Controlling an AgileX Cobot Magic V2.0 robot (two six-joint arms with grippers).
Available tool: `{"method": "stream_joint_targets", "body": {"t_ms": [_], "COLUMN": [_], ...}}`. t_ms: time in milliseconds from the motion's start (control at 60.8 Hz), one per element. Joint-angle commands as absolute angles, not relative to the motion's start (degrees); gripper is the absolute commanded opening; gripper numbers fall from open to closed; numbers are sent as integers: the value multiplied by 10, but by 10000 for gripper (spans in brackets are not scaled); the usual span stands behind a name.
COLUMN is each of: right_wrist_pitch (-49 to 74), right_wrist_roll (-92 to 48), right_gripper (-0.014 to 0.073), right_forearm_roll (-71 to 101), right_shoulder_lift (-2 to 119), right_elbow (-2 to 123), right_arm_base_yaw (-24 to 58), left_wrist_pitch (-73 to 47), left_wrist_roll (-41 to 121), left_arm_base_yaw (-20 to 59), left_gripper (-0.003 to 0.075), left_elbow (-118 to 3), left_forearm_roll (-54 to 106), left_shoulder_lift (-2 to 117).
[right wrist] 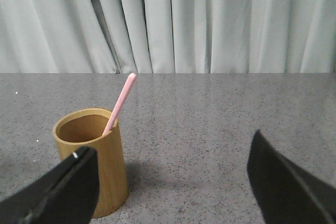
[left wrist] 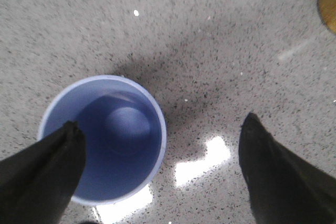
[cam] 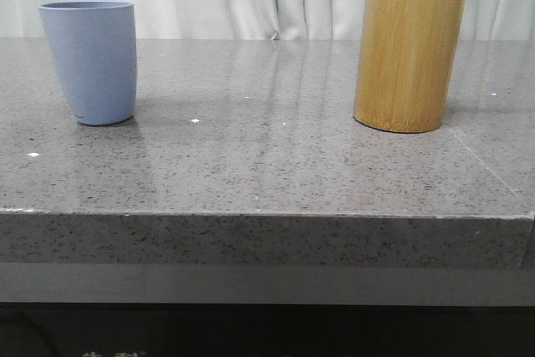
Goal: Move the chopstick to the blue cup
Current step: 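Lower the left gripper over the blue cup and grasp its rim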
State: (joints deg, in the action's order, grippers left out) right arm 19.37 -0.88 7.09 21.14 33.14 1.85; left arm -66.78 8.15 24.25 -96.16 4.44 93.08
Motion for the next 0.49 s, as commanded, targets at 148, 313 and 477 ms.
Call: {"method": "stream_joint_targets", "body": {"t_ms": [148,313,477], "right_wrist_pitch": [143,143,143], "right_wrist_roll": [-12,-12,-12], "right_gripper": [595,595,595], "right_forearm_roll": [71,71,71], "right_shoulder_lift": [220,220,220], "right_elbow": [352,352,352], "right_arm_base_yaw": [15,15,15], "left_wrist_pitch": [-663,-663,-663], "left_wrist_roll": [82,82,82], "left_arm_base_yaw": [247,247,247], "left_gripper": [578,477,316], "left_elbow": [-982,-982,-982], "left_forearm_roll": [51,45,42], "left_shoulder_lift": [947,969,978]}}
